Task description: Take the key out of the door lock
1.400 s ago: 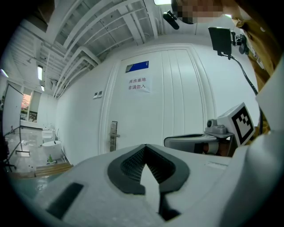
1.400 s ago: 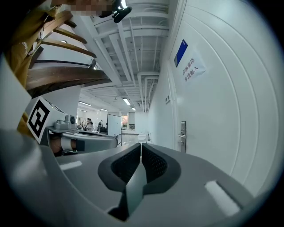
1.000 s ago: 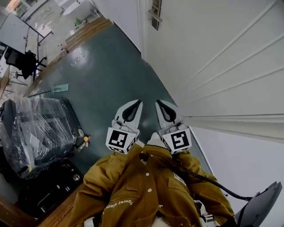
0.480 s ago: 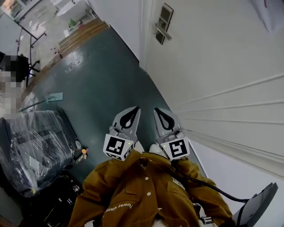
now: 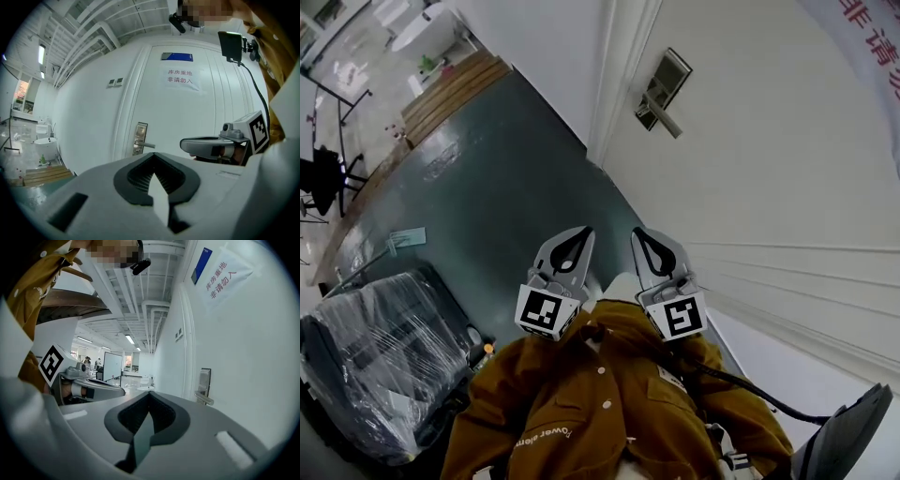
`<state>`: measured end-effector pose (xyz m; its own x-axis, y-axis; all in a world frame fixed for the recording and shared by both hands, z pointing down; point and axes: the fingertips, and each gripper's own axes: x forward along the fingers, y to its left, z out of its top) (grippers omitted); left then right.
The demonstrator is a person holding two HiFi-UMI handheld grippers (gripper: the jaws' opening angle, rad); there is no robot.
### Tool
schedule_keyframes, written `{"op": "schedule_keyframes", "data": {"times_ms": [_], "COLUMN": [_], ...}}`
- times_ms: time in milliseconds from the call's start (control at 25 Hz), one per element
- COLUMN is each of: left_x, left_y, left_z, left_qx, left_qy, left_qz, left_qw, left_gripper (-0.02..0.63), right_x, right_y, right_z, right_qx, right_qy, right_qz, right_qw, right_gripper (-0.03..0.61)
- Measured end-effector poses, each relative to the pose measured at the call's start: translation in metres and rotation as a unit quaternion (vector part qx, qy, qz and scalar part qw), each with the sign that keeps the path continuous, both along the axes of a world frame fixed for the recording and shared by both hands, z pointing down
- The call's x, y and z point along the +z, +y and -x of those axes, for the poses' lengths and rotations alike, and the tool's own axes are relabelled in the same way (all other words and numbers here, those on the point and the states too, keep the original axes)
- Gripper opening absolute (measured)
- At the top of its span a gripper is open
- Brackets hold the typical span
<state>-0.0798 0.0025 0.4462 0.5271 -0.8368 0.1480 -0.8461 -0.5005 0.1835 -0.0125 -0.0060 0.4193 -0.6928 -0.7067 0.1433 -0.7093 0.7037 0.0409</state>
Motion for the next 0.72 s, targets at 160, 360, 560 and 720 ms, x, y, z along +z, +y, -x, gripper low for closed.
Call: {"op": "schedule_keyframes", "data": {"times_ms": [160, 360, 560, 720], "left_x": [-0.003, -0.009, -0.002, 0.006], "left_y": [-0.037, -0.095, -0.139, -0.17], "left_z": [0.001, -0.011, -0.029, -0.026], "left_qx": [0.007, 0.013, 0.004, 0.01], "left_qy": [0.003, -0.003, -0.012, 0.004], "left_qz": [0.0, -0.006, 0.0, 0.015], "left_qw": [1.0, 0.9999, 0.9999, 0.9998], "left_gripper": [-0.003, -0.002, -0.002, 0.03], "right_x": [0.001, -0.007, -0.015, -0.008], "right_y": [-0.034, -0.088, -0.127, -0.146], "right_z": [0.004, 0.002, -0.008, -0.007], "right_qx": [-0.002, -0.014, -0.035, -0.043], "right_qy": [0.007, -0.02, -0.039, -0.037], "right_qz": [0.002, -0.014, -0.036, -0.026], "right_qw": [1.0, 1.0, 0.998, 0.998], "right_gripper": [0.006, 0.006, 0.006, 0.006]}}
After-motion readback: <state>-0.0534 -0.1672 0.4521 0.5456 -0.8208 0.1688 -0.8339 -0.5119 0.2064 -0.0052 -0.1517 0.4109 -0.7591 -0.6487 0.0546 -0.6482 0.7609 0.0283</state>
